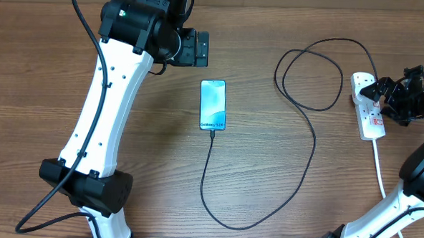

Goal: Plug charger to phone and switch on socket

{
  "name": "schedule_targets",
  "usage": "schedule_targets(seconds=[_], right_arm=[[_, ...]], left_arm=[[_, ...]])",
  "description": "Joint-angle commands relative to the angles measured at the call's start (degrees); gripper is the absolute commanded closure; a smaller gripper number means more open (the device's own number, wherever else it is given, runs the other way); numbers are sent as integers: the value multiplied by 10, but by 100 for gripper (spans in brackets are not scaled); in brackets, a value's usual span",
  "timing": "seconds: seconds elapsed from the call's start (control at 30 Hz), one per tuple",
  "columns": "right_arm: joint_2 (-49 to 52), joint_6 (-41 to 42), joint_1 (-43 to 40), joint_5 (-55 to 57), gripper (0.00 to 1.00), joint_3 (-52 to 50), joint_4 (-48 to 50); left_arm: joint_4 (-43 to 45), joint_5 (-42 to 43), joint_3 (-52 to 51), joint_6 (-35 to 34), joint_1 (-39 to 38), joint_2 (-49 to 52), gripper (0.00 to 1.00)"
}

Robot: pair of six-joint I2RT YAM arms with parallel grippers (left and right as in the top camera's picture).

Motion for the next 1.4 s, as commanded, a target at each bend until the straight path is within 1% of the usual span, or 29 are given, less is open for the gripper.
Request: schedule_targets(seconds=[0.0, 0.13, 0.53, 0.63, 1.37], right_arm=[[9, -4, 8, -7, 0, 16, 8], [9, -30, 25, -7, 0, 15, 8], [9, -35, 40, 13, 0, 14, 26], [9, -50, 40, 15, 0, 14, 29], [9, -47, 40, 37, 0, 11, 25]], left_arm=[[-1, -6, 0, 9, 3, 3, 0], [-1, -6, 0, 9, 3, 3, 0], [-1, -6, 0, 9, 3, 3, 0], [-1, -6, 0, 9, 3, 3, 0], [-1, -6, 0, 9, 3, 3, 0]])
